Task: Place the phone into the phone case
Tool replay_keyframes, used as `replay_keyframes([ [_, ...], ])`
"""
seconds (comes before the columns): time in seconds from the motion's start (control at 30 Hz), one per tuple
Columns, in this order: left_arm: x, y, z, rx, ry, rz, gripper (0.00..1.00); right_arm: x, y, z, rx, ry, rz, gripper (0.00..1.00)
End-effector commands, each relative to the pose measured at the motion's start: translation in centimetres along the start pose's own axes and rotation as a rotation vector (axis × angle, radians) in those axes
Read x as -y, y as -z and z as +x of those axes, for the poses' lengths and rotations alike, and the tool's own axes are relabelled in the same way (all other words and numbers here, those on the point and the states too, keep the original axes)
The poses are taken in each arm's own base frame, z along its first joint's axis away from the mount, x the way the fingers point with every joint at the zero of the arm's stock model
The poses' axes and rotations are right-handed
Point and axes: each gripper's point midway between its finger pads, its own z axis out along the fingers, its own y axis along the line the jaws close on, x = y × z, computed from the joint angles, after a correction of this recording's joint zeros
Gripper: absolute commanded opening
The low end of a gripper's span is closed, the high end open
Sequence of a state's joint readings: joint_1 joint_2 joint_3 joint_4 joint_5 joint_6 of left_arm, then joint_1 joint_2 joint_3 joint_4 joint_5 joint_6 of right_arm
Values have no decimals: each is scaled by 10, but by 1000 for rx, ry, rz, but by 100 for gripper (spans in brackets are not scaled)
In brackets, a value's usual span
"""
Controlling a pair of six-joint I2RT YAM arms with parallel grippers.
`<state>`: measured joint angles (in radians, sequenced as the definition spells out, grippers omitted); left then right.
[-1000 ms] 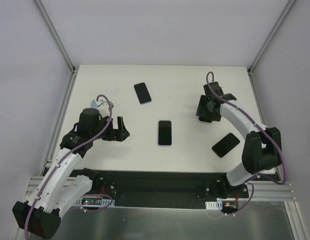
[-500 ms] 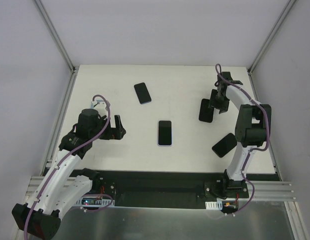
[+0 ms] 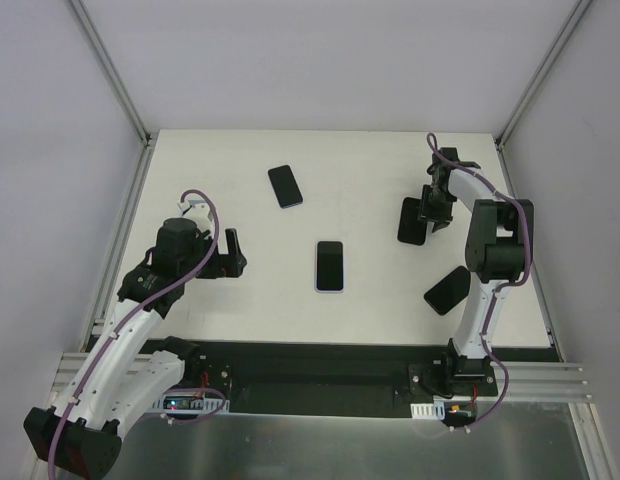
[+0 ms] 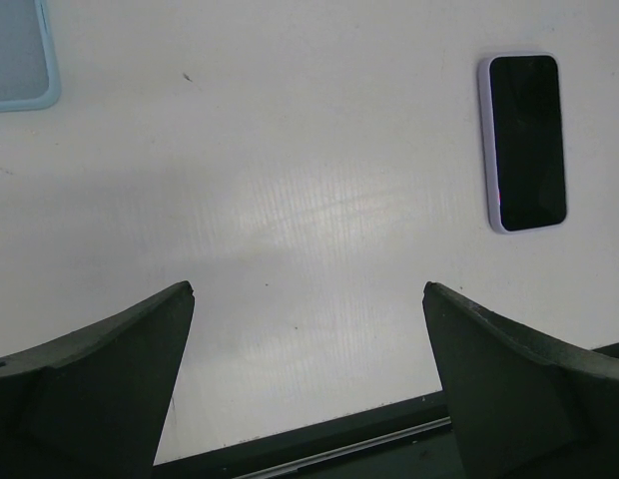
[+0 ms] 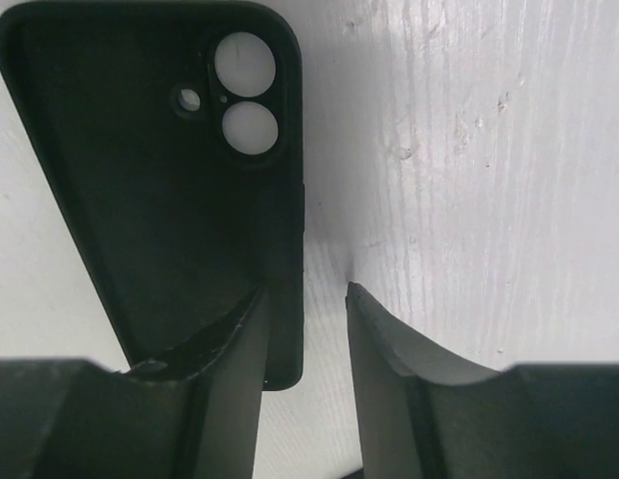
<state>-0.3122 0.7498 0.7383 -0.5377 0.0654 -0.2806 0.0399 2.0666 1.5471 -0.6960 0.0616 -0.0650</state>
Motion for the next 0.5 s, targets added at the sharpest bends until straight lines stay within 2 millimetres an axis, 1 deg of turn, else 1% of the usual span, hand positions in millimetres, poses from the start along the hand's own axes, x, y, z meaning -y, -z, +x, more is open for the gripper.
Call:
replay_keyframes([
  [0.0,-7,3,-5,24,22,-39,97,2,2,7,-34,11,6,36],
  [0.1,-12,2,-3,19,26,-63,98,3,2,6,-35,13,15,28],
  [0.23,-11,1,-2,6,32,-63,98,-1,2,15,-45,-4,-8,19],
  [0.27,-10,1,-1,0,45,-62,98,-1,6,22,-45,-14,-16,14],
  [0.3,-10,-1,1,-11,53,-63,98,-4,7,22,-29,-17,-32,11],
  [0.33,-8,-2,2,-20,67,-52,98,-7,9,24,-22,-23,-50,10],
  [0.37,-6,-3,4,-31,80,-48,98,-9,18,20,14,-32,-63,8],
  [0.4,-6,-6,6,-47,84,-51,98,-16,19,30,-4,-27,-99,7],
  [0.47,-12,-6,4,-56,99,-90,99,-21,31,31,28,-21,-115,5],
])
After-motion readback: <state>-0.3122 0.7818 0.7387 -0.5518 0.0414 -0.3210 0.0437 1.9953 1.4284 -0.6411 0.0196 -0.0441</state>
